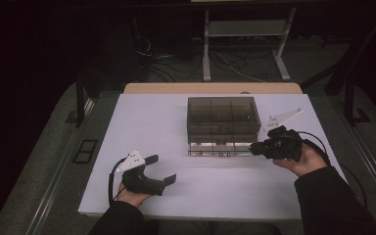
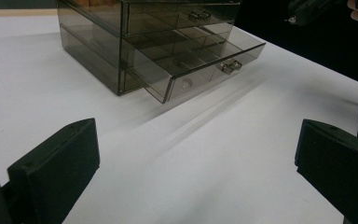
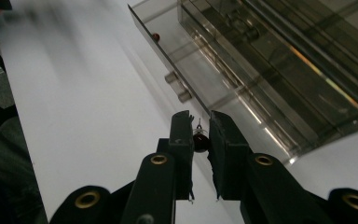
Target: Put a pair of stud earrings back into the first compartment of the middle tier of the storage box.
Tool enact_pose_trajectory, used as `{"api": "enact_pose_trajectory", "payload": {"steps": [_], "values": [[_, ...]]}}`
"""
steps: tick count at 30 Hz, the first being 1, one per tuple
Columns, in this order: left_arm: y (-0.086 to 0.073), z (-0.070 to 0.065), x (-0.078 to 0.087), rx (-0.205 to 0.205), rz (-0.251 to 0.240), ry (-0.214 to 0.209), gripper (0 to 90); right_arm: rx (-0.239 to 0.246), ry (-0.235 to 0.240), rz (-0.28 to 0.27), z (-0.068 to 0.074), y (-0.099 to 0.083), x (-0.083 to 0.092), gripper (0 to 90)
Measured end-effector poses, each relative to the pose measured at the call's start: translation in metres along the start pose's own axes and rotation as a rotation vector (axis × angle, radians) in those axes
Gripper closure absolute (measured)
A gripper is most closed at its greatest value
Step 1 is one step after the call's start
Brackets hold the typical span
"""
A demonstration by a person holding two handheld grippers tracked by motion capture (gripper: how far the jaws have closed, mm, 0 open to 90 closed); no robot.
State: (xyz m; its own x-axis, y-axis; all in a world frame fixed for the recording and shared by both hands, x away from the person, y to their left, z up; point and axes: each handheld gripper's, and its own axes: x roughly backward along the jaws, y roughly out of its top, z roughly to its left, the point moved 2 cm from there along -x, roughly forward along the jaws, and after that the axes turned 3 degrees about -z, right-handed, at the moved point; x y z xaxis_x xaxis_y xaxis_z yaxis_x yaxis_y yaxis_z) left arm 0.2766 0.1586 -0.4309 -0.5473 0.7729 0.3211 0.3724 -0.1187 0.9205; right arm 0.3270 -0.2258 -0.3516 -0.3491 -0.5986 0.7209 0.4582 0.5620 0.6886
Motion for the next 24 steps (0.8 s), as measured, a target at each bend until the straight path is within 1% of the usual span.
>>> {"api": "enact_pose_trajectory", "payload": {"steps": [7, 13, 20, 24], "values": [[0.000, 0.000, 0.000, -0.001, 0.000, -0.002, 0.0, 0.029, 0.022, -0.009, 0.006, 0.021, -0.011, 78.4], [0.000, 0.000, 0.000, 0.001, -0.002, -0.002, 0.0, 0.040, 0.043, -0.012, 0.011, 0.038, -0.023, 78.4], [0.000, 0.000, 0.001, -0.002, -0.003, -0.003, 0.0, 0.060, 0.063, -0.013, 0.015, 0.053, -0.036, 78.4], [0.001, 0.000, 0.001, -0.003, -0.003, -0.004, 0.0, 0.063, 0.078, -0.015, 0.019, 0.062, -0.047, 78.5]]}}
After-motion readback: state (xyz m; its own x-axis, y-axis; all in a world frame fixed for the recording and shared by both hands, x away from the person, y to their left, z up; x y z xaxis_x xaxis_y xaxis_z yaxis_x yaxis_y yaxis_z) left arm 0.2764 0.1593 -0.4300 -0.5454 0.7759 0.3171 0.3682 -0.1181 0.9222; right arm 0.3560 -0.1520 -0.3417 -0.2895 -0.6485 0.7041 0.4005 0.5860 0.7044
